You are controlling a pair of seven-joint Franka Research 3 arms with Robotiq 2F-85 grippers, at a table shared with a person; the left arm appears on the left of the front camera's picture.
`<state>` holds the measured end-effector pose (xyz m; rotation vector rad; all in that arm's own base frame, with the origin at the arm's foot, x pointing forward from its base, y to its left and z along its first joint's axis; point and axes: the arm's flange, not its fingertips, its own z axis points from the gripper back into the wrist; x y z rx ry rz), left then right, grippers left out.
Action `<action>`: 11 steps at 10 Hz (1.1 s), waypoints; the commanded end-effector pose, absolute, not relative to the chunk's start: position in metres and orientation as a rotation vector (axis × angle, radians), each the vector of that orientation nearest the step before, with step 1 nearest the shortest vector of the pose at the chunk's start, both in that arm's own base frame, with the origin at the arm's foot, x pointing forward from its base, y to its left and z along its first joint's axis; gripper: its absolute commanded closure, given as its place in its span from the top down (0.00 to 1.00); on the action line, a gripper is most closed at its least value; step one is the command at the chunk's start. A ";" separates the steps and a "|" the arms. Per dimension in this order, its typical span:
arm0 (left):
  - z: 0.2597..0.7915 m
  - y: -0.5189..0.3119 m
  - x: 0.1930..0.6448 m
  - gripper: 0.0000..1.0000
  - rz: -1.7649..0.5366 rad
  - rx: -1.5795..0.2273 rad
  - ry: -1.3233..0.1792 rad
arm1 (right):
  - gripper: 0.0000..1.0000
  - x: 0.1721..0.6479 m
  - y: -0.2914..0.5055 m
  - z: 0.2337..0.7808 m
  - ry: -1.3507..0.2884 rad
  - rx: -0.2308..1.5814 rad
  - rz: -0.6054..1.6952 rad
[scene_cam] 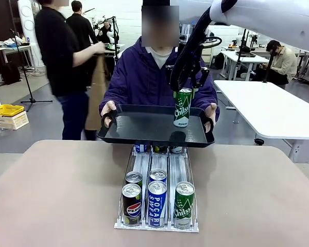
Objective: Retrieve and hand over the desired beverage to the person.
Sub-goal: Place the picked can on the Handle tray extended by the person.
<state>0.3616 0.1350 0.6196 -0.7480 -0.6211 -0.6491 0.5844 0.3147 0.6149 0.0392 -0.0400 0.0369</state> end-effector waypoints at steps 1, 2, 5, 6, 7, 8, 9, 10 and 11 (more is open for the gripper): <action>0.621 0.137 0.362 1.00 -0.668 -0.762 -0.639 | 0.58 0.604 0.320 0.619 -0.093 0.013 0.056; 0.621 0.137 0.362 1.00 -0.668 -0.762 -0.639 | 0.58 0.608 0.321 0.612 -0.082 0.002 0.052; 0.621 0.137 0.362 1.00 -0.668 -0.762 -0.639 | 0.58 0.613 0.322 0.599 -0.046 -0.004 0.048; 0.621 0.137 0.362 1.00 -0.668 -0.762 -0.639 | 0.58 0.614 0.321 0.597 -0.034 -0.002 0.055; 0.621 0.137 0.362 1.00 -0.668 -0.762 -0.639 | 1.00 0.613 0.320 0.597 -0.031 0.010 0.063; 0.621 0.137 0.362 1.00 -0.668 -0.762 -0.639 | 1.00 0.612 0.320 0.598 -0.033 0.012 0.068; 0.621 0.137 0.362 1.00 -0.668 -0.762 -0.639 | 1.00 0.611 0.321 0.598 -0.035 0.011 0.073; 0.621 0.137 0.362 1.00 -0.668 -0.762 -0.639 | 1.00 0.611 0.322 0.598 -0.038 0.009 0.076; 0.621 0.137 0.362 1.00 -0.668 -0.762 -0.639 | 1.00 0.611 0.322 0.598 -0.039 0.010 0.081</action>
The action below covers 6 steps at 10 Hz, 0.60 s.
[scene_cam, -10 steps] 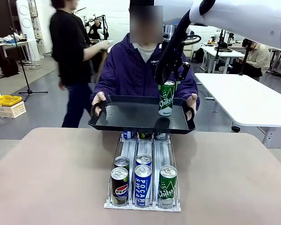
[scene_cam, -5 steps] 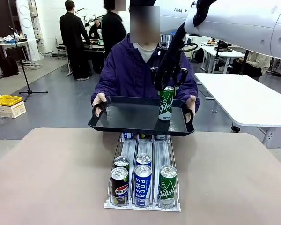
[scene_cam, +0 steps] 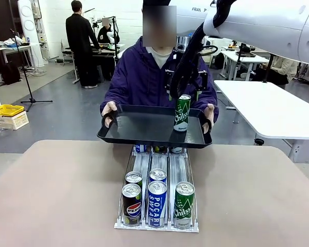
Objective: Retrieve and hand over the desired beverage to the person.
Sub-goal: Place the picked can on the Handle tray extended by the person.
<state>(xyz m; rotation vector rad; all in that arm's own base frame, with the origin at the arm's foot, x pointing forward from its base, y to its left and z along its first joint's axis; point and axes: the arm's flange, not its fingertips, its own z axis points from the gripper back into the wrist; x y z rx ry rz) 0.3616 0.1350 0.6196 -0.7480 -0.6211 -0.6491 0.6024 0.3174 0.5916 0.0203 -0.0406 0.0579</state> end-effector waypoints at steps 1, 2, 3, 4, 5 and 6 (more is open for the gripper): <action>0.621 0.137 0.362 1.00 -0.668 -0.762 -0.639 | 1.00 0.610 0.322 0.599 -0.042 0.011 0.084; 0.621 0.137 0.362 1.00 -0.668 -0.762 -0.639 | 1.00 0.606 0.322 0.603 -0.044 0.015 0.085; 0.621 0.137 0.362 1.00 -0.668 -0.762 -0.639 | 1.00 0.588 0.321 0.615 -0.067 0.022 0.074; 0.621 0.137 0.362 1.00 -0.668 -0.762 -0.639 | 1.00 0.560 0.318 0.632 -0.084 0.017 0.046; 0.621 0.137 0.362 1.00 -0.668 -0.762 -0.639 | 1.00 0.527 0.314 0.646 -0.076 0.013 0.010; 0.621 0.137 0.362 1.00 -0.668 -0.762 -0.639 | 1.00 0.494 0.311 0.653 -0.106 0.011 0.000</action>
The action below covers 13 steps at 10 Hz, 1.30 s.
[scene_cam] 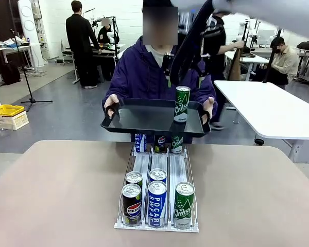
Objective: Retrieve and hand over the desired beverage to the person.
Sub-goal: Place the picked can on the Handle tray extended by the person.
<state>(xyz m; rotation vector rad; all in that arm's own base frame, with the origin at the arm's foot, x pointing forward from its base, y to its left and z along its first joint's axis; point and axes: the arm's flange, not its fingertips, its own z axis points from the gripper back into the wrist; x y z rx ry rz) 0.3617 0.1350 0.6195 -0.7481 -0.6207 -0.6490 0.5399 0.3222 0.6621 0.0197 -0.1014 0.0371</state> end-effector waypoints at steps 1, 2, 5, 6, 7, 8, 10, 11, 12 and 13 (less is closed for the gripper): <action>0.621 0.137 0.362 1.00 -0.668 -0.762 -0.639 | 1.00 0.465 0.306 0.648 -0.140 0.019 -0.002; 0.621 0.137 0.362 1.00 -0.668 -0.762 -0.639 | 1.00 0.449 0.303 0.633 -0.150 0.004 0.001; 0.621 0.137 0.362 1.00 -0.668 -0.762 -0.639 | 1.00 0.427 0.280 0.596 -0.172 0.066 0.016; 0.621 0.137 0.362 1.00 -0.668 -0.762 -0.639 | 1.00 0.420 0.275 0.593 -0.177 0.083 0.011; 0.621 0.137 0.362 1.00 -0.668 -0.762 -0.639 | 1.00 0.415 0.277 0.596 -0.194 0.091 0.027; 0.621 0.137 0.362 1.00 -0.668 -0.762 -0.639 | 1.00 0.416 0.277 0.601 -0.215 0.076 0.054; 0.621 0.137 0.362 1.00 -0.668 -0.762 -0.639 | 1.00 0.428 0.287 0.596 -0.173 0.051 -0.002; 0.621 0.137 0.362 1.00 -0.668 -0.762 -0.639 | 1.00 0.428 0.287 0.596 -0.173 0.051 -0.002; 0.621 0.137 0.362 1.00 -0.668 -0.762 -0.639 | 1.00 0.428 0.287 0.596 -0.173 0.051 -0.002; 0.621 0.137 0.362 1.00 -0.668 -0.762 -0.639 | 1.00 0.428 0.287 0.596 -0.173 0.051 -0.002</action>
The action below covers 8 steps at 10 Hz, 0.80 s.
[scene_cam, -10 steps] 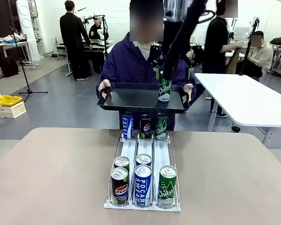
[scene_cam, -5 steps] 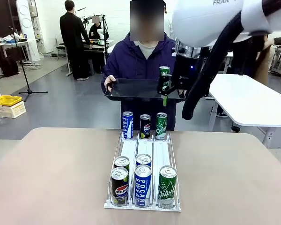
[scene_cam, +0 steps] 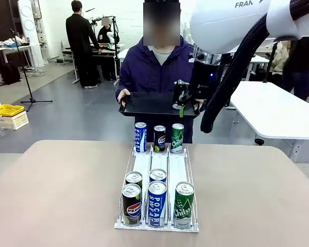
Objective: Retrieve and hand over the desired beverage to the person.
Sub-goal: Place the picked can on the Handle tray extended by the person, then pick up another can of the same type that the person held from the Automatic Can Dispenser.
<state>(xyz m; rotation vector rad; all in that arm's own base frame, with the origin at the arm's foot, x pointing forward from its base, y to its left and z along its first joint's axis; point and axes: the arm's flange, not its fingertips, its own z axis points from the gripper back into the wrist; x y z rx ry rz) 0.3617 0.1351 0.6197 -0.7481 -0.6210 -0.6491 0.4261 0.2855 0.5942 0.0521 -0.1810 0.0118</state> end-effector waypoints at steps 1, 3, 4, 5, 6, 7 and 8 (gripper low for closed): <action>0.621 0.137 0.362 1.00 -0.668 -0.762 -0.639 | 1.00 0.428 0.287 0.596 -0.173 0.051 -0.002; 0.621 0.137 0.362 1.00 -0.668 -0.762 -0.639 | 1.00 0.428 0.287 0.596 -0.173 0.051 -0.002; 0.621 0.137 0.362 1.00 -0.668 -0.762 -0.639 | 1.00 0.428 0.287 0.596 -0.173 0.051 -0.002; 0.621 0.137 0.362 1.00 -0.668 -0.762 -0.639 | 1.00 0.428 0.287 0.596 -0.173 0.051 -0.002; 0.621 0.137 0.362 1.00 -0.668 -0.762 -0.639 | 1.00 0.428 0.287 0.596 -0.173 0.051 -0.002; 0.621 0.137 0.362 1.00 -0.668 -0.762 -0.639 | 1.00 0.428 0.287 0.596 -0.173 0.051 -0.002; 0.621 0.137 0.362 1.00 -0.668 -0.762 -0.639 | 1.00 0.428 0.287 0.596 -0.173 0.051 -0.002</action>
